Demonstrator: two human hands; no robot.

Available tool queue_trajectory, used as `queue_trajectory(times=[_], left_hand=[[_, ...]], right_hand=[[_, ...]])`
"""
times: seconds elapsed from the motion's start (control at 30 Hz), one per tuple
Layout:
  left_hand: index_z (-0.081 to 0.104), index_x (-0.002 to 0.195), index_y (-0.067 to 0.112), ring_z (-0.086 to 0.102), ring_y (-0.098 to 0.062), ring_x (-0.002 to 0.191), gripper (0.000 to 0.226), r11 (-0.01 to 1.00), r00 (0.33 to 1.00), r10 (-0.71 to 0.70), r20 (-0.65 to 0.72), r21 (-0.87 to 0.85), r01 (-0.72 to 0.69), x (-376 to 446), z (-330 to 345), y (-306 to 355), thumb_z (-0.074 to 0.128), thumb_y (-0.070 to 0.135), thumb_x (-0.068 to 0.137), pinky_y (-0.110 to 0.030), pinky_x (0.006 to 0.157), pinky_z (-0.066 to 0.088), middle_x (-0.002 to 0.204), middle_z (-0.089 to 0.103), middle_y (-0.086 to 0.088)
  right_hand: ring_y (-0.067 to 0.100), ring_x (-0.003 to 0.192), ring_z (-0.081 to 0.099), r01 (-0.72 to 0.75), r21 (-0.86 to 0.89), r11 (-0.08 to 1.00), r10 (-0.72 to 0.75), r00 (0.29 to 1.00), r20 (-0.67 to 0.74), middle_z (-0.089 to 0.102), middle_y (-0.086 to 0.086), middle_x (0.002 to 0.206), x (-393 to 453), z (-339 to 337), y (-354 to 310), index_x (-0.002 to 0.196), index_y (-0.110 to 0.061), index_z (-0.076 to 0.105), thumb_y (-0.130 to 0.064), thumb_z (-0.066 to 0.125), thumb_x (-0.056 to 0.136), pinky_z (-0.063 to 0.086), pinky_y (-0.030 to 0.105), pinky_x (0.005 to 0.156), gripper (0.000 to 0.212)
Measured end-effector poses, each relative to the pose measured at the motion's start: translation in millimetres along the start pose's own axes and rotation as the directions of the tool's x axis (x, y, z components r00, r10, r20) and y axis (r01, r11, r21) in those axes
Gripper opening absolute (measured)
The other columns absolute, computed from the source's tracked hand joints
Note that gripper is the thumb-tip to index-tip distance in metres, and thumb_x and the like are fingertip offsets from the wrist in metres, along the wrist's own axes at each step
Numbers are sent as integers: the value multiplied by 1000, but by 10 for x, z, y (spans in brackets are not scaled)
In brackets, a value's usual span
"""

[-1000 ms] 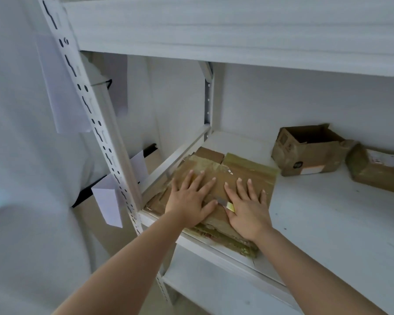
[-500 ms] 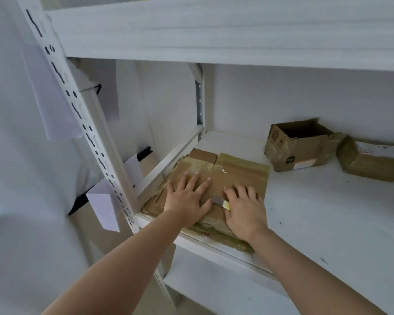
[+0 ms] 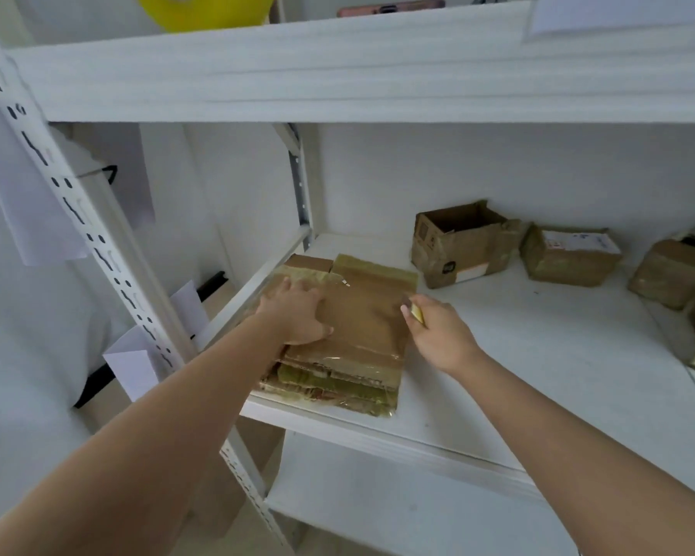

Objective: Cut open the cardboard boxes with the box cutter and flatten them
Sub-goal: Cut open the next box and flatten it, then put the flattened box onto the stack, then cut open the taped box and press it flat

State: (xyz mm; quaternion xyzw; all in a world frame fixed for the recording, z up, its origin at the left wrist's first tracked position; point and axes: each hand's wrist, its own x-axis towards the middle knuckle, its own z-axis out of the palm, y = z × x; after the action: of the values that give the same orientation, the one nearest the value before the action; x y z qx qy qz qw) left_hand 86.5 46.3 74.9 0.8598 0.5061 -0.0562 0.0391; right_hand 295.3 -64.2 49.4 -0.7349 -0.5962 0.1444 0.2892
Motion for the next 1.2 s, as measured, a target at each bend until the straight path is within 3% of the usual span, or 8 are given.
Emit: queue_trajectory(times=[0.17, 0.4, 0.7, 0.87, 1.0, 1.07, 1.2], left_hand=[[37, 142, 23, 21, -29, 142, 62, 987, 970, 143, -198, -49, -155, -36, -156, 651, 55, 45, 87, -54, 113, 23, 152, 30, -8], [38, 142, 19, 28, -29, 138, 55, 938, 903, 322, -286, -31, -344, 97, -51, 1580, 51, 37, 92, -45, 111, 28, 146, 37, -11], [37, 142, 20, 21, -32, 141, 54, 962, 926, 270, -265, 27, -272, 742, -96, 2240, 48, 34, 91, -50, 110, 28, 152, 24, -13], [37, 144, 24, -8, -29, 147, 53, 974, 939, 226, -259, 63, -217, 1089, -170, 2262, 51, 27, 93, -51, 115, 15, 159, -3, -11], [38, 142, 25, -13, -30, 146, 52, 977, 947, 213, -239, 72, -202, 1313, -246, 2192, 53, 26, 92, -55, 115, 13, 159, -13, -10], [42, 139, 23, -8, -34, 146, 50, 978, 962, 203, -184, 91, -189, 1425, -214, 2153, 54, 29, 91, -55, 114, 16, 159, -10, -12], [53, 132, 20, 12, -40, 141, 46, 957, 966, 224, -126, 216, -194, 1574, -64, 2102, 50, 37, 89, -53, 110, 27, 152, 25, -16]], right_hand=[[32, 87, 55, -42, -52, 998, 36, 993, -111, 53, 6, 86, -207, -279, 382, 93, -16, 48, -25, 43, 98, 38, 33, 62, 11], [28, 83, 53, -107, -113, 988, 89, 984, -153, 51, 4, 84, -534, -781, 923, 88, -18, 43, -26, 42, 100, 34, 31, 63, 14], [34, 86, 55, -132, -120, 984, 112, 981, -159, 60, 15, 90, -591, -1311, 1537, 89, -15, 43, -27, 39, 100, 36, 33, 63, 17], [34, 85, 56, -148, -127, 981, 123, 975, -187, 60, 14, 88, -611, -1308, 1689, 89, -14, 44, -26, 39, 100, 35, 32, 63, 17], [32, 83, 55, -169, -130, 977, 140, 969, -204, 54, 8, 82, -647, -1262, 1723, 87, -15, 44, -26, 39, 101, 35, 32, 63, 18], [28, 80, 51, -177, -137, 975, 147, 968, -204, 52, 6, 81, -654, -1237, 1720, 87, -16, 43, -28, 38, 101, 33, 31, 62, 20], [24, 77, 48, -189, -136, 972, 157, 963, -217, 50, 3, 78, -645, -1189, 1702, 86, -16, 43, -30, 36, 102, 32, 31, 62, 22]])
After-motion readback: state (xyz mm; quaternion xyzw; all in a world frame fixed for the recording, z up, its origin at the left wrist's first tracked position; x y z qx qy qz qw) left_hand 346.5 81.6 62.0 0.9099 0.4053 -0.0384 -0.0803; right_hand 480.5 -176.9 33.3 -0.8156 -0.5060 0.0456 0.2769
